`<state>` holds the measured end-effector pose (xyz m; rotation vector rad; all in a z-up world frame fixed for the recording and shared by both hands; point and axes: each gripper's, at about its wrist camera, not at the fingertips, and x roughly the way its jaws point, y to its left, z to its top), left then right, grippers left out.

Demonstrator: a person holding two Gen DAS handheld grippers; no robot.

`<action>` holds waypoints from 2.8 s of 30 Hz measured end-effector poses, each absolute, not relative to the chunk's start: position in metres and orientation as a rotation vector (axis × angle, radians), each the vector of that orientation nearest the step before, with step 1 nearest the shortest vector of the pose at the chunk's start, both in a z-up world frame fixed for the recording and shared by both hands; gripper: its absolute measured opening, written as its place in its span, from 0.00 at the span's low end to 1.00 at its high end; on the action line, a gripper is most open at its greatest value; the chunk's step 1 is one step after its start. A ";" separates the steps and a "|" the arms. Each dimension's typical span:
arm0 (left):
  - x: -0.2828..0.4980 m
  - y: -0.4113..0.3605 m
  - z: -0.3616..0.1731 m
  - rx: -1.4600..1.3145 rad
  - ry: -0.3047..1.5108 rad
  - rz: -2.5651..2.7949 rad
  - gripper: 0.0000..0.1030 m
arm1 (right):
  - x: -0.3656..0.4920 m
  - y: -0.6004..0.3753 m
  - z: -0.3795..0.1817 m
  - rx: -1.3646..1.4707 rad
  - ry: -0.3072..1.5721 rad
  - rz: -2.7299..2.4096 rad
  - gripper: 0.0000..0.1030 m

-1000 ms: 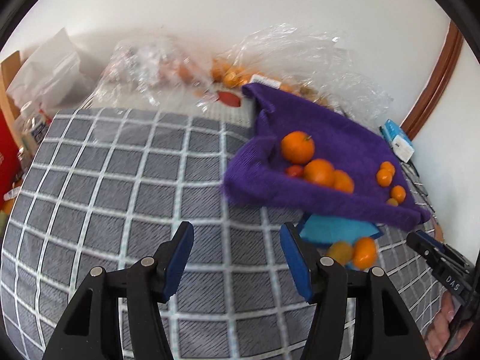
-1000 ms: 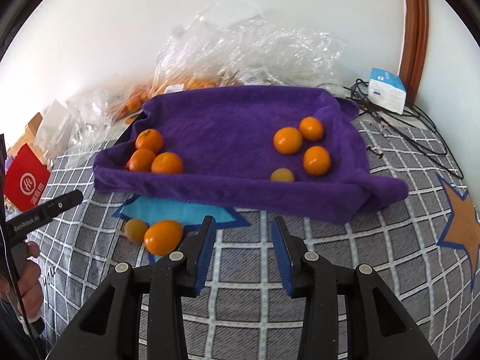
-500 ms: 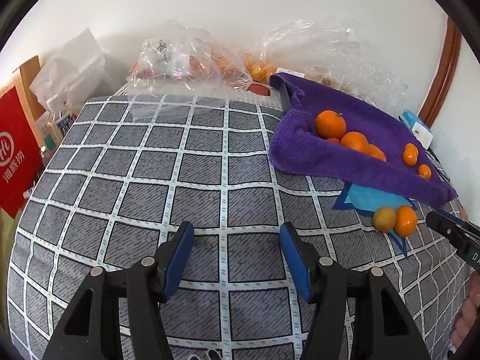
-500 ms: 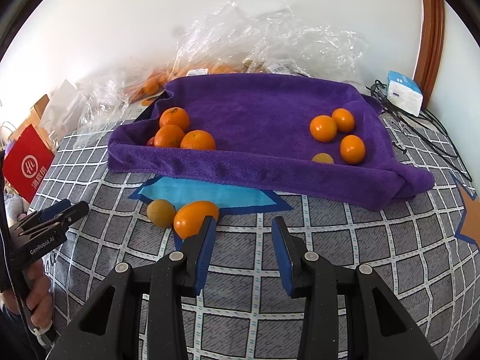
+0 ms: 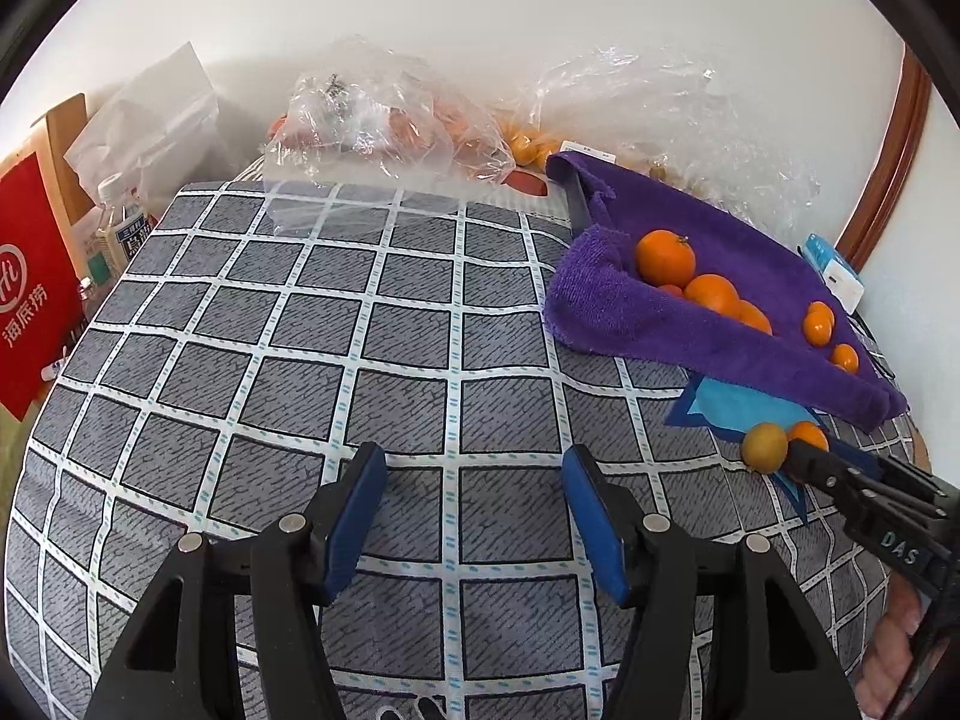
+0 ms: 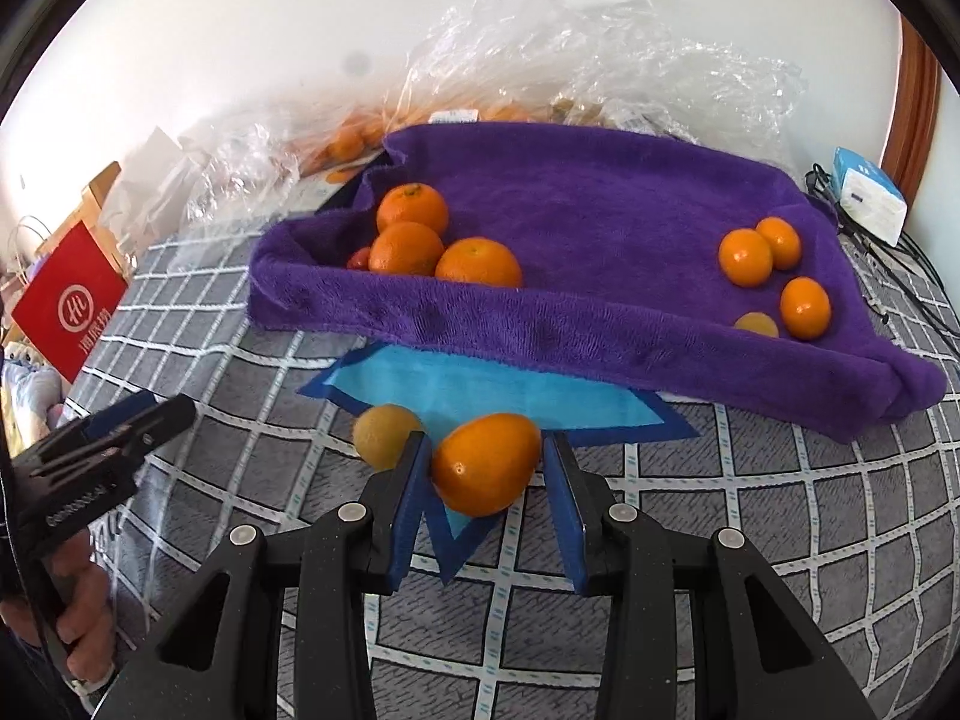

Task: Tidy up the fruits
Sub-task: 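Move both grippers to the blue star cloth and grasp a mandarin with the right, then grasp the small yellow-brown fruit with the left gripper while the right holds the mandarin, then carry both held fruits over the purple towel and lower them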

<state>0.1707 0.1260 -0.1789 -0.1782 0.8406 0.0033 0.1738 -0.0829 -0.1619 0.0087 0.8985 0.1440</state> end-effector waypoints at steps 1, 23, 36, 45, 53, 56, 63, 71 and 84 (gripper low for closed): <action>0.171 0.126 -0.179 -0.178 0.841 0.002 0.58 | 0.175 -0.083 -0.165 0.015 0.908 0.138 0.37; 0.171 0.124 -0.180 -0.166 0.844 -0.016 0.62 | 0.136 -0.149 -0.160 0.001 0.873 0.001 0.35; 0.163 0.109 -0.179 -0.097 0.882 0.013 0.62 | 0.119 -0.183 -0.154 0.031 0.849 -0.046 0.35; 0.165 0.081 -0.156 -0.172 0.873 -0.082 0.62 | 0.109 -0.199 -0.154 0.048 0.844 -0.057 0.35; 0.178 0.029 -0.148 -0.132 0.866 -0.180 0.62 | 0.100 -0.222 -0.145 0.062 0.825 -0.089 0.35; 0.184 0.014 -0.152 -0.131 0.882 -0.194 0.59 | 0.098 -0.232 -0.144 0.074 0.830 -0.102 0.35; 0.197 -0.007 -0.168 -0.111 0.949 -0.186 0.37 | 0.097 -0.245 -0.147 0.080 0.844 -0.121 0.35; 0.206 -0.014 -0.171 -0.083 0.952 -0.203 0.26 | 0.108 -0.244 -0.144 0.077 0.850 -0.119 0.35; 0.218 0.029 -0.125 -0.151 0.883 -0.161 0.26 | 0.140 -0.228 -0.105 0.065 0.799 -0.064 0.35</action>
